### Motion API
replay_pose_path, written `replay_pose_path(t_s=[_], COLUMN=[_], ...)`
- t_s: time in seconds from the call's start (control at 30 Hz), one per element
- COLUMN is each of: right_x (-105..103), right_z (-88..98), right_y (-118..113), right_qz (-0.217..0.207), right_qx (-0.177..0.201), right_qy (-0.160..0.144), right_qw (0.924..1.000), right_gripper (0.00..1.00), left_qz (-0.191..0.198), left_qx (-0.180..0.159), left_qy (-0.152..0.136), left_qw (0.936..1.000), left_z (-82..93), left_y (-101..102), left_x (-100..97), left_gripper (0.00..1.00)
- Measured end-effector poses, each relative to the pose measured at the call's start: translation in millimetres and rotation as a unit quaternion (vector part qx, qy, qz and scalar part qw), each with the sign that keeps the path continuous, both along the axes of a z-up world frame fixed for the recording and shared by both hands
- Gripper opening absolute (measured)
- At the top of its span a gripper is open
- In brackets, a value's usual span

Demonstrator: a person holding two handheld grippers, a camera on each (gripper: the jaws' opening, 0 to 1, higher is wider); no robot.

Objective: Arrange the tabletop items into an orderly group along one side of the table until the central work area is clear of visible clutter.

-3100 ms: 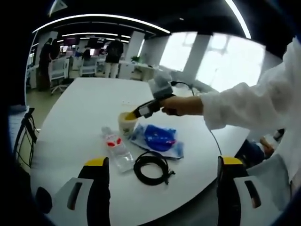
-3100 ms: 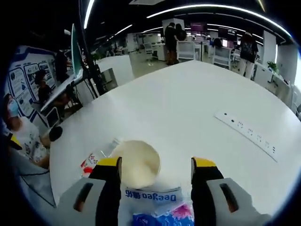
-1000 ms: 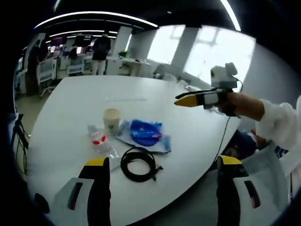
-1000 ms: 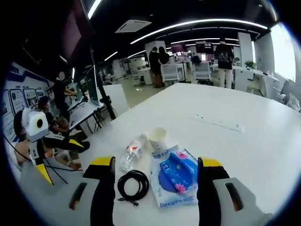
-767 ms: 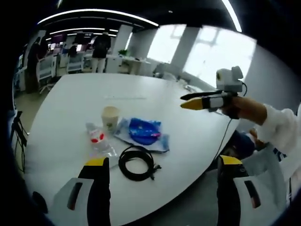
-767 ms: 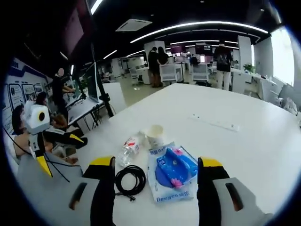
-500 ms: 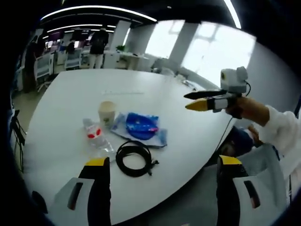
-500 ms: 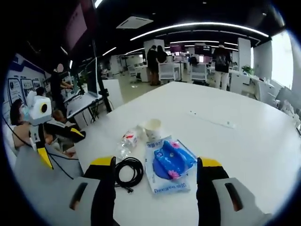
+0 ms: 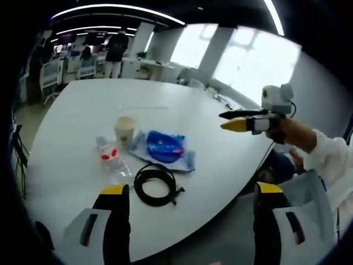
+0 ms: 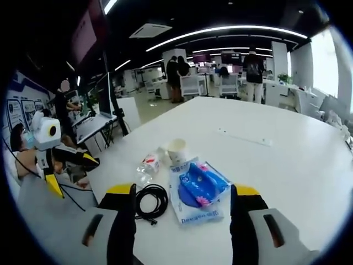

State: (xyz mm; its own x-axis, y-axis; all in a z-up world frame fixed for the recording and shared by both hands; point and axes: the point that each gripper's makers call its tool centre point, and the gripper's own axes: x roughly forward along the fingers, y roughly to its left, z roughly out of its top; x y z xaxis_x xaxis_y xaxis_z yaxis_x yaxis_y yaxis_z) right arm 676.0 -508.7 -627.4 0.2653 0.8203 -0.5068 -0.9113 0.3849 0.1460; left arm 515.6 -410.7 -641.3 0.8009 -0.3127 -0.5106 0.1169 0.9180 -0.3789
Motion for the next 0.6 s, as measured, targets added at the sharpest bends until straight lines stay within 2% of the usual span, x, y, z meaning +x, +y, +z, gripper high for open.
replay_pose_path(t_s=[0.2, 0.3, 0.43, 0.53, 0.6], right_x=[-6.6, -12.8, -20.6, -31.9, -38.5], right_z=[-7.8, -7.5, -2.3, 7.7, 17.4], right_y=[1.5, -2.0, -8.4, -11.1, -14.1], right_qz=[0.0, -0.004, -0.016, -0.019, -0.026], right_qx=[0.003, -0.003, 0.002, 0.007, 0.01], right_qy=[0.015, 0.022, 0.032, 0.024, 0.007], right_qw=[0.9999, 0.9997, 0.9994, 0.9995, 0.9996], right_gripper=[0.67, 0.66, 0.64, 0.62, 0.6], left_qz=[0.015, 0.001, 0.023, 0.042, 0.047], left_qx=[-0.008, -0.009, -0.002, -0.003, 0.005], left_qy=[-0.001, 0.021, 0.02, 0.017, 0.015], left_qw=[0.9999, 0.9997, 0.9995, 0.999, 0.9988], left_z=[0.3, -4.1, 8.7, 17.7, 20.9], left_y=[12.3, 17.7, 46.6, 60.2, 66.4], left_x=[0.7, -3.3, 3.5, 12.8, 18.6], left_gripper=[0.9, 0.9, 0.91, 0.91, 0.91])
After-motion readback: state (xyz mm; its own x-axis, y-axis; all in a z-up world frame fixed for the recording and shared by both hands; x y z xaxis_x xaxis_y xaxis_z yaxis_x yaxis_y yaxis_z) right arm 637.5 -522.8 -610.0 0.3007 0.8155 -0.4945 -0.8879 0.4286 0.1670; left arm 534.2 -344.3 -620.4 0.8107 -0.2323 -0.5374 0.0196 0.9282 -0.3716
